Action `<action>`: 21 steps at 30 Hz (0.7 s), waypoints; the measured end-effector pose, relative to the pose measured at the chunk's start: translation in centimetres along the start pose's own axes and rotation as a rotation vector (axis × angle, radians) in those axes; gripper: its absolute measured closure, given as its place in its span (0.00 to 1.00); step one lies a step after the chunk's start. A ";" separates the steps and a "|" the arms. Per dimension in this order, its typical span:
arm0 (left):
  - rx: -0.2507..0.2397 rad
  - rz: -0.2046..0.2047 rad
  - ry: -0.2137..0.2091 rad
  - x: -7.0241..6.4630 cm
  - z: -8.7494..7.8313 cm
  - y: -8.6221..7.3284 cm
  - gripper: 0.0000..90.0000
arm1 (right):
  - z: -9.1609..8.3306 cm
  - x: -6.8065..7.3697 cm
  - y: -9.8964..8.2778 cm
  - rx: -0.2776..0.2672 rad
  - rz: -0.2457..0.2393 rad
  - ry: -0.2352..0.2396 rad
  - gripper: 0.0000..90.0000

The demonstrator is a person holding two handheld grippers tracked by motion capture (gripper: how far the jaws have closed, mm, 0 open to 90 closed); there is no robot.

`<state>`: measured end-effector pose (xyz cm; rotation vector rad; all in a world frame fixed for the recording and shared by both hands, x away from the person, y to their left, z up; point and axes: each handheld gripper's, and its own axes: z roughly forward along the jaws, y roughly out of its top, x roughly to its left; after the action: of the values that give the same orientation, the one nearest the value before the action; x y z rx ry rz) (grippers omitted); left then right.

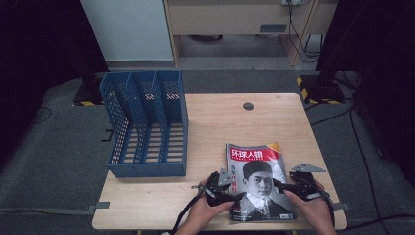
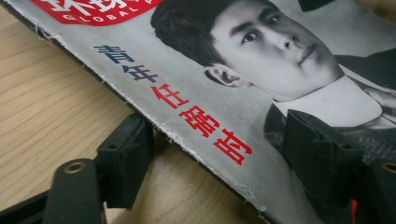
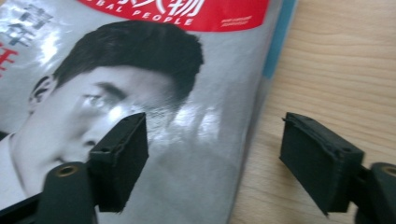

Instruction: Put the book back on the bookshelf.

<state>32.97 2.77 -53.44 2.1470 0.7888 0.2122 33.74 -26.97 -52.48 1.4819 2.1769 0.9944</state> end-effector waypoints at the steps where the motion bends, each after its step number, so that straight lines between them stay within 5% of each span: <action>1: 0.000 0.000 0.000 0.0 0.0 0.0 0.29 | 0.0 0.1 0.0 0.005 -0.002 0.021 0.23; 3: -0.003 -0.002 -0.002 0.1 -0.1 0.0 0.31 | 0.1 0.4 -0.1 0.024 -0.006 0.054 0.28; 7: -0.004 -0.001 0.007 0.2 -0.1 -0.1 0.35 | -0.1 0.9 -0.4 0.034 -0.052 -0.004 0.38; 9: -0.011 -0.006 -0.003 0.6 -0.2 -0.1 0.38 | -0.4 0.9 -0.5 0.015 -0.043 -0.027 0.55; 12: -0.023 -0.033 -0.015 1.3 -0.6 -0.3 0.48 | -0.4 1.3 -0.4 0.006 -0.056 -0.015 0.64; 21: -0.032 -0.046 0.003 1.9 -1.3 -0.3 0.59 | -0.1 2.0 -0.3 -0.012 -0.091 0.007 0.74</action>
<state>33.85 4.93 -52.99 2.0964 0.8308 0.2032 32.67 -25.27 -52.40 1.3624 2.2181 0.9816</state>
